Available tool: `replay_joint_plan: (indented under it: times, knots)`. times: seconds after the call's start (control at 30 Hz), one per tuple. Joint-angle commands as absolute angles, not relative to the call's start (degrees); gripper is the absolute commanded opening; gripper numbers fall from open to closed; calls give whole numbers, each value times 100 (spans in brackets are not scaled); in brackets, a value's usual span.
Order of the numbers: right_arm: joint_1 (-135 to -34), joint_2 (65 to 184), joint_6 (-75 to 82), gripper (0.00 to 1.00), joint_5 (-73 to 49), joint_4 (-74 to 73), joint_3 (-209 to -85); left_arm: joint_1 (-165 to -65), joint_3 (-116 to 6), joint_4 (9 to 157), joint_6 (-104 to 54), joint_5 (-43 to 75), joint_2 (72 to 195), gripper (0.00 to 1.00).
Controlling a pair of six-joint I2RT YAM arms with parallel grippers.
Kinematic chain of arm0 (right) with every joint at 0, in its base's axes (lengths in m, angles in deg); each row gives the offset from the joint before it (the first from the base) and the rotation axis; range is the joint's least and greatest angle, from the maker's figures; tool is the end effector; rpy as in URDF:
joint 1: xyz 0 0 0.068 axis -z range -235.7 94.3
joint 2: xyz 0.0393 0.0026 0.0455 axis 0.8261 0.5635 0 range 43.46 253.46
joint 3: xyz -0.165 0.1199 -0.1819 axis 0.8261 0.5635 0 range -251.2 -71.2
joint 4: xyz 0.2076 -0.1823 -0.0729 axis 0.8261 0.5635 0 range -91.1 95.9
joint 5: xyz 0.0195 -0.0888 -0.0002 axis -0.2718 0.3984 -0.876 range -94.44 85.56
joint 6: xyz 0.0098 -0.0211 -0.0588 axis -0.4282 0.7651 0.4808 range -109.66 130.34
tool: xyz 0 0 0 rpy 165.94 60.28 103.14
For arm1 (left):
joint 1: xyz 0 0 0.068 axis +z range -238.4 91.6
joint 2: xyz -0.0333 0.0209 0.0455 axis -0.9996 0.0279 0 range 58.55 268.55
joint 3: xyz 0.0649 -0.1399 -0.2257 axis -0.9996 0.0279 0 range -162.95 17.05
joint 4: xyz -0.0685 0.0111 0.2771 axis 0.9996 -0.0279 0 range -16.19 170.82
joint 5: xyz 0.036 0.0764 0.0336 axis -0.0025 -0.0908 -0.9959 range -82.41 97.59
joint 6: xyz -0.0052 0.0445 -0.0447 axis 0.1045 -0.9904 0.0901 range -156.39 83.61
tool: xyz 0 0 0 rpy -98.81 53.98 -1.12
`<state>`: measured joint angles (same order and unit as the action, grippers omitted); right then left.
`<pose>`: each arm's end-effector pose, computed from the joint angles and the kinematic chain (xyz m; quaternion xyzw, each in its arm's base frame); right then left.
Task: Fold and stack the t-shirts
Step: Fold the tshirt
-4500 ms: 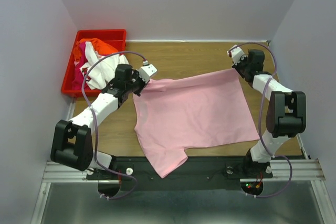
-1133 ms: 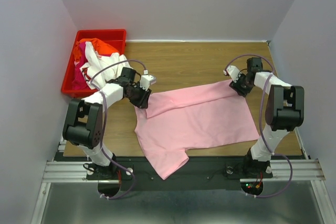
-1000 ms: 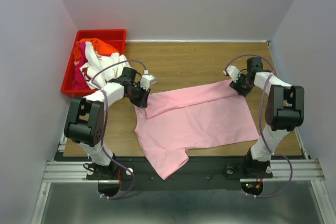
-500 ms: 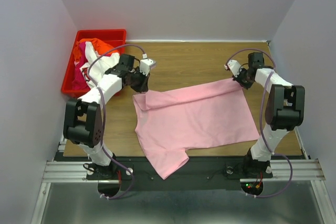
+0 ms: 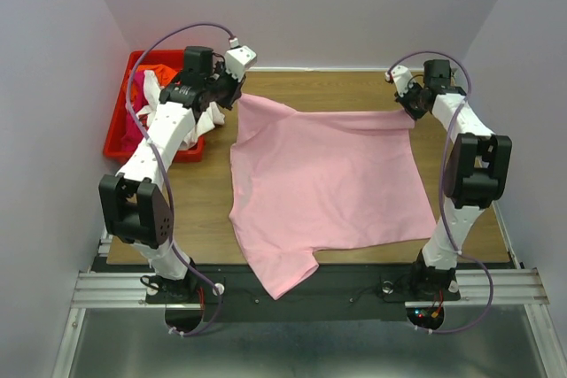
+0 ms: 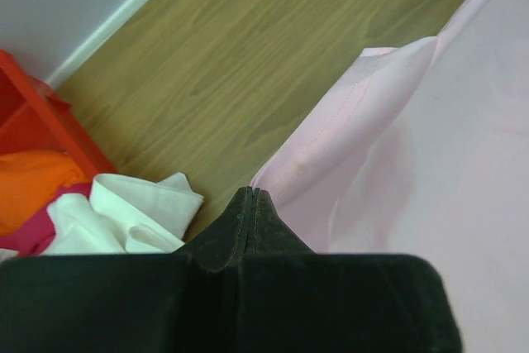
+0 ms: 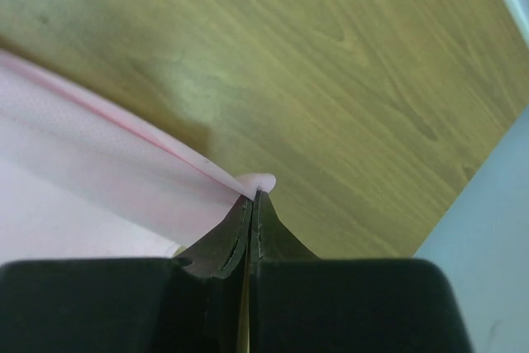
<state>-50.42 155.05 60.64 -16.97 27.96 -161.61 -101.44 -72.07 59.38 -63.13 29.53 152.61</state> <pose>0.4682 -0.0327 0.2243 -0.3921 0.8494 -0.0669 0.3469 0.4053 -0.1125 0.3610 0.3782 0.7503 -0.0988 0.5331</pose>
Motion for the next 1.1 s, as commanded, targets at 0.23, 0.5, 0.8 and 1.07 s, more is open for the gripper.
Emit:
replay_joint_plan:
  times: [0.23, 0.5, 0.8, 1.07]
  knots:
    - [-5008, 15526, 5911, 0, -1762, 2694, -16375, -10088, -6884, 6148, -6706, 3044, 15102, 0]
    - [-5008, 15122, 6105, 1, -1745, 2703, -15734, -10097, -5837, 6297, -6812, 3070, 14443, 0]
    - [-4999, 14937, 6316, 0, -1622, 2703, -15285, -10184, -4835, 5885, -7040, 3483, 13661, 0]
    - [-5008, 14989, 6404, 1, -1595, 2712, -15030, -10588, -3860, 5910, -6988, 3300, 13458, 0]
